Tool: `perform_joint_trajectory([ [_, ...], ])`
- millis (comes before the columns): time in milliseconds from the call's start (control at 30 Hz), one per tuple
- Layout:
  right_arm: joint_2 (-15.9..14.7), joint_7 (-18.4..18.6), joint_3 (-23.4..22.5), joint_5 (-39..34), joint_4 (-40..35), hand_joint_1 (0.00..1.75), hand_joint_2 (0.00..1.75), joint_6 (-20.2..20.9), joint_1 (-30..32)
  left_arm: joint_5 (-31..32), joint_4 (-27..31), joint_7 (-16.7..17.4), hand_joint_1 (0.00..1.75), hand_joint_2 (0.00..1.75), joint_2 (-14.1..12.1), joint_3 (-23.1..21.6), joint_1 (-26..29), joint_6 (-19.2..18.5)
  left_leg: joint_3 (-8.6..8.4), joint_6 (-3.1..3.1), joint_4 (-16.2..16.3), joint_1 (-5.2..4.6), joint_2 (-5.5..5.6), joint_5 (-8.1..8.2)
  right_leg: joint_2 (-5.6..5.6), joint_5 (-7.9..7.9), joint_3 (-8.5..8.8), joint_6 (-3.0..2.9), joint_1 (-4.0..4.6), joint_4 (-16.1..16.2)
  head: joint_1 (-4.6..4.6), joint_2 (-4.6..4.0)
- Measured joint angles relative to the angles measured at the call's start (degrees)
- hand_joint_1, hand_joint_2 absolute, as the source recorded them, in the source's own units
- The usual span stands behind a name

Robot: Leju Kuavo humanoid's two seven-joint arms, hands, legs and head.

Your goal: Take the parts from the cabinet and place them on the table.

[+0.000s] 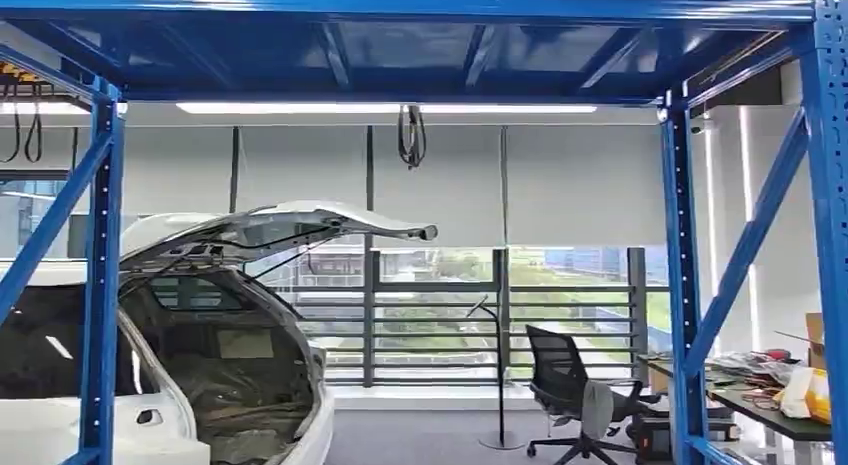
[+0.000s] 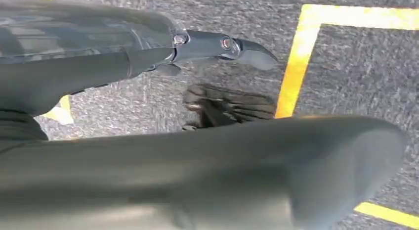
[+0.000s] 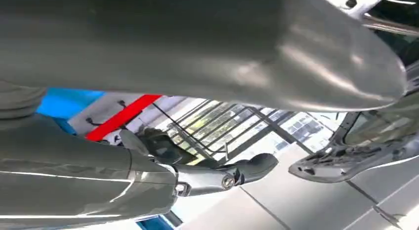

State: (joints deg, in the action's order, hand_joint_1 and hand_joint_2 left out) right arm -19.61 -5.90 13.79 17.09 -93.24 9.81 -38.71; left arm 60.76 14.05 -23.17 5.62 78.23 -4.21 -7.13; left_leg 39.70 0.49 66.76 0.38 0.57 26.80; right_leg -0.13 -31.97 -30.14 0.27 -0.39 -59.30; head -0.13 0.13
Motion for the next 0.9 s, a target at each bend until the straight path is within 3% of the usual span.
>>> perform_joint_trajectory([
  [33, 0.0, 0.0, 0.0, -0.1, 0.0, 0.0, 0.0, 0.0, 0.0, 0.0, 0.0, 0.0, 0.0, 0.0, 0.0, 0.0, 0.0, 0.0, -0.87, 0.39, -2.8, -0.27, -0.01, -1.68, -0.06, -0.62, 0.63, 0.17, -0.04, 0.1, 0.02, 0.0],
  [67, 0.0, 0.0, 0.0, -0.2, 0.0, 0.0, 0.0, 0.0, -0.1, 0.0, 0.0, 0.0, 0.0, 0.0, 0.0, 0.0, 0.0, 0.0, -1.16, 0.38, -3.0, -0.58, -0.03, -1.54, 0.03, -0.87, 0.78, 0.55, 0.44, -0.1, 0.04, 0.0],
  [133, -0.2, 0.1, -0.1, -0.3, -0.1, 0.0, 0.0, 0.1, 0.0, 0.0, 0.0, 0.0, 0.0, 0.0, 0.0, 0.0, -0.3, 0.0, -1.93, 0.68, -5.0, -0.75, 0.02, 0.2, 0.11, -0.82, 0.29, 1.0, 0.09, 0.2, -0.02, 0.02],
  [233, -0.5, 0.0, -0.3, -0.5, -0.3, 0.0, 0.0, 0.1, 0.1, 0.0, 0.0, -0.1, 0.0, 0.0, 0.0, 0.0, -0.1, 0.1, -2.61, 0.97, -6.1, -0.24, 0.19, 0.2, 0.08, -1.58, 0.53, 1.9, -0.06, 0.0, 0.0, 0.02],
  [267, -0.7, 0.0, -0.3, -0.5, -0.4, 0.0, 0.0, 0.1, -0.1, 0.0, 0.0, -0.2, 0.0, 0.0, 0.0, 0.0, -0.2, 0.1, -2.95, 1.32, -6.2, -0.22, 0.18, 0.42, 0.11, -2.72, -0.87, 2.1, -0.06, -2.7, 0.0, 0.0],
  [333, -0.8, 0.0, -0.5, -0.5, -0.3, 0.0, 0.0, 0.0, 0.2, 0.1, 0.0, -0.2, 0.0, 0.0, 0.0, 0.0, -0.3, 0.1, -3.43, 1.71, -6.2, -0.22, 0.18, 0.79, 0.11, -5.62, -5.78, 2.36, -0.09, -11.1, -0.02, 0.0],
  [367, -0.8, 0.0, -0.5, -0.5, -0.3, 0.0, 0.0, 0.1, 0.5, 0.2, 0.0, -0.3, 0.0, 0.0, 0.0, 0.0, -0.3, 0.0, -3.67, 1.79, -6.2, -0.22, 0.19, 1.01, 0.11, -6.34, -8.35, 2.45, -0.09, -14.9, -0.02, 0.0],
  [400, -0.8, 0.0, -0.5, -0.5, -0.3, 0.0, 0.0, 0.0, 0.9, 0.3, 0.0, -0.3, 0.0, 0.0, 0.0, 0.0, -0.3, 0.0, -4.05, 1.79, -6.2, -0.22, 0.21, 1.26, 0.11, -5.67, -10.01, 2.53, -0.09, -16.6, -0.02, 0.0],
  [433, -0.9, 0.0, -0.5, -0.5, -0.3, 0.0, 0.0, 0.0, 1.1, 0.3, 0.0, -0.3, 0.0, 0.0, 0.0, 0.0, -0.3, 0.0, -4.53, 1.75, -6.2, -0.22, 0.29, 1.56, 0.1, -3.56, -10.27, 2.58, -0.09, -15.3, -0.02, 0.0],
  [467, -1.0, 0.0, -0.6, -0.5, -0.3, 0.0, 0.0, 0.0, 1.0, 0.3, 0.0, -0.3, 0.0, 0.0, 0.0, 0.0, -0.2, 0.0, -4.97, 1.66, -6.2, -0.23, 0.35, 1.83, 0.11, -0.83, -9.34, 2.59, -0.08, -12.0, -0.02, 0.0],
  [533, -1.1, 0.0, -0.9, -0.5, -0.5, 0.0, 0.0, 0.0, 0.8, 0.3, 0.0, -0.4, 0.0, 0.0, 0.0, 0.0, -0.3, 0.0, -5.86, 1.44, -6.3, -0.23, 0.53, 2.4, 0.17, 4.96, -5.98, 2.2, -0.04, -2.5, -0.02, 0.0],
  [600, -1.2, 0.1, -1.1, -0.6, -0.6, 0.0, 0.0, 0.0, 0.7, 0.3, 0.0, -0.4, 0.0, 0.0, 0.0, 0.0, -0.5, -0.1, -5.75, 0.94, -6.3, -0.36, 0.69, 2.69, 0.27, 3.97, -5.02, 1.33, 0.48, -0.2, -0.02, 0.04],
  [667, -1.3, 0.0, -1.1, -0.7, -0.7, 0.0, 0.0, 0.0, 0.8, 0.4, 0.0, -0.5, 0.0, 0.0, 0.0, 0.0, -0.3, -0.1, -5.87, 0.43, -6.7, -0.2, 0.66, 2.68, 0.29, 3.86, -5.11, 0.85, 0.67, -0.3, 0.0, 0.02],
  [700, -1.4, 0.0, -1.2, -0.7, -0.8, 0.0, 0.0, 0.0, 0.8, 0.4, 0.0, -0.5, 0.0, 0.0, 0.0, 0.0, -0.3, -0.1, -6.01, 0.15, -6.9, -0.22, 0.67, 2.7, 0.3, 3.95, -5.0, 0.55, 0.67, -0.1, -0.02, 0.02],
  [733, -1.4, 0.0, -1.3, -0.7, -1.0, 0.0, 0.0, 0.0, 0.9, 0.4, 0.0, -0.5, 0.0, 0.0, 0.0, 0.0, -0.3, -0.1, -6.08, -0.12, -6.7, -0.2, 0.55, 3.08, 0.13, 4.28, -4.4, 0.06, 0.07, 0.8, 0.0, 0.0],
  [767, -1.4, 0.0, -1.3, -0.7, -1.1, 0.0, 0.0, 0.0, 0.7, 0.4, 0.0, -0.6, 0.0, 0.0, 0.0, 0.0, -0.3, -0.1, -5.54, -0.35, -5.3, -0.27, 0.37, 3.86, 0.1, 4.25, -3.95, -0.01, 0.12, 1.1, 0.0, 0.0],
  [800, -1.4, 0.0, -1.3, -0.7, -1.1, 0.0, 0.0, 0.0, 0.5, 0.5, 0.0, -0.6, 0.0, 0.0, 0.0, 0.0, -0.3, -0.1, -3.9, -0.54, -2.1, -0.15, 0.33, 5.47, -0.05, 4.09, -3.75, -0.4, 0.08, 1.1, 0.0, 0.0],
  [867, -1.4, 0.0, -1.2, -0.7, -1.1, 0.0, 0.0, 0.0, 0.9, 0.5, 0.0, -0.6, 0.0, 0.0, 0.0, 0.0, -0.3, -0.1, 0.84, -0.95, 6.3, 0.11, 0.31, 8.49, -0.2, 3.73, -3.41, -0.58, 0.1, 1.1, 0.0, 0.0],
  [900, -1.4, 0.0, -1.1, -0.7, -1.1, 0.0, 0.0, 0.0, 1.0, 0.5, 0.0, -0.6, 0.0, 0.0, 0.0, 0.0, -0.2, -0.1, 2.75, -1.12, 9.0, 0.21, 0.28, 8.74, -0.2, 3.51, -3.25, -0.53, 0.09, 1.1, 0.0, 0.0],
])
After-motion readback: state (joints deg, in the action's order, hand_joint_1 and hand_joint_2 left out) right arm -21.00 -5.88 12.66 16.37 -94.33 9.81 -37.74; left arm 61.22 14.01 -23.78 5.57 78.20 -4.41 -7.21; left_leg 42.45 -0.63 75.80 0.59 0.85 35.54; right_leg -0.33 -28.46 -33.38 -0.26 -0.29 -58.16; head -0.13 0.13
